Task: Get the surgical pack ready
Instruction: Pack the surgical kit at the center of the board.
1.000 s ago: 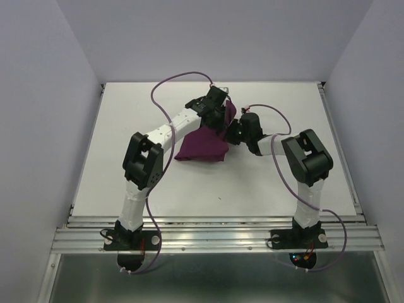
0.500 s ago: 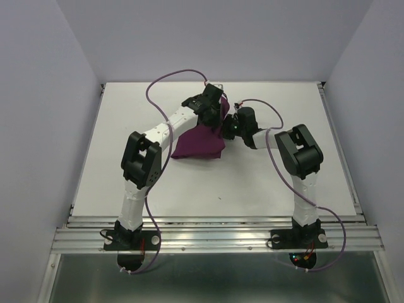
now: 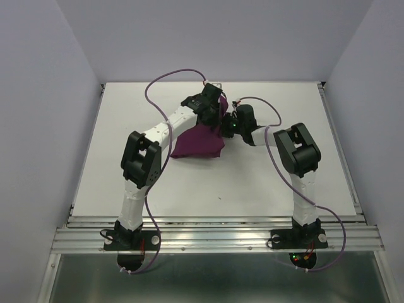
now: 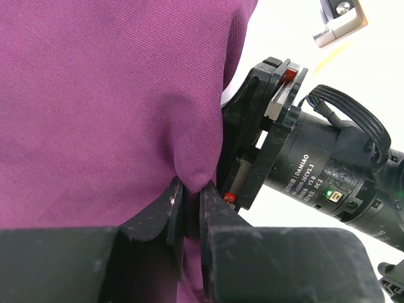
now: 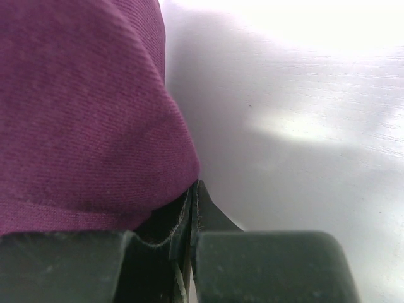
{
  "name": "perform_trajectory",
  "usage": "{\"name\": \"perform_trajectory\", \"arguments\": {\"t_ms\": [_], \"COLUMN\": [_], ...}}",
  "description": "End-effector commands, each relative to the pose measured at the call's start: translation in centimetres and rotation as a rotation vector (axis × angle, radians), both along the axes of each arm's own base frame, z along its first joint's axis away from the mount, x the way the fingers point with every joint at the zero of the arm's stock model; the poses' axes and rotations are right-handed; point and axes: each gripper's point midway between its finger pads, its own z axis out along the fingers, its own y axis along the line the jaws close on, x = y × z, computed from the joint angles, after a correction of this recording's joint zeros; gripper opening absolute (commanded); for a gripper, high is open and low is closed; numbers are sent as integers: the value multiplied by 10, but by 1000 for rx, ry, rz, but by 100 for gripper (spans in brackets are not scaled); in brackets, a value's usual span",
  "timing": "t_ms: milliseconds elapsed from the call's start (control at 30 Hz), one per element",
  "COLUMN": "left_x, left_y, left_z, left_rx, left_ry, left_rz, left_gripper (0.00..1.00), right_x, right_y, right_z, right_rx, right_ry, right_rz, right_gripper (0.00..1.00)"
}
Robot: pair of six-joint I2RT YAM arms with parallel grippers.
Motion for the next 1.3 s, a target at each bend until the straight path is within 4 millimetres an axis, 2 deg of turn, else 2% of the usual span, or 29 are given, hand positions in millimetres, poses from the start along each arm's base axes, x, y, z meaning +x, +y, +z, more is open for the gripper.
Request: {"name": "perform_trajectory", "arguments": {"t_ms": [0, 200, 367, 467, 633, 733, 767, 833, 867, 1000, 1100, 1233, 1267], "left_x": [-6, 3, 12, 16, 26, 29, 28, 31, 34, 40, 42, 41, 39], "left_y": [-56, -58, -55, -55, -49, -50, -52, -56, -57, -58, -59, -62, -63], "left_z": [65, 54, 38, 23, 5, -10, -13, -20, -25, -37, -47, -56, -55], "left_rx": [-213, -217, -201, -186, -135, -123, -131, -136, -130, -107, -115, -118, -122], "left_ry": [-107, -110, -103, -99, -105, -80, -70, -62, -58, -49, -33, -12, -10], "left_rz": [-126, -90, -61, -47, 8, 17, 15, 15, 24, 43, 59, 62, 54], "left_gripper": [0, 0, 0, 0, 0, 0, 0, 0, 0, 0, 0, 0, 0], "right_x": [17, 18, 28, 32, 40, 43, 45, 37, 32, 15, -12, -35, -54], "right_y": [16, 9, -8, -26, -56, -97, -106, -128, -143, -170, -193, -208, -215], "right_z": [34, 20, 2, -19, -28, -42, -35, -39, -31, -16, -4, -2, -11], "right_rx": [41, -5, -110, -230, -350, -482, -494, -530, -559, -668, -718, -724, -735], "right_ry": [-124, -90, -70, 2, 32, 83, 79, 93, 77, 25, 10, 6, 24], "right_rz": [31, -9, -97, -169, -314, -441, -469, -511, -528, -557, -610, -654, -649], "right_gripper": [1, 1, 2, 1, 4, 4, 4, 5, 5, 6, 8, 13, 17]}}
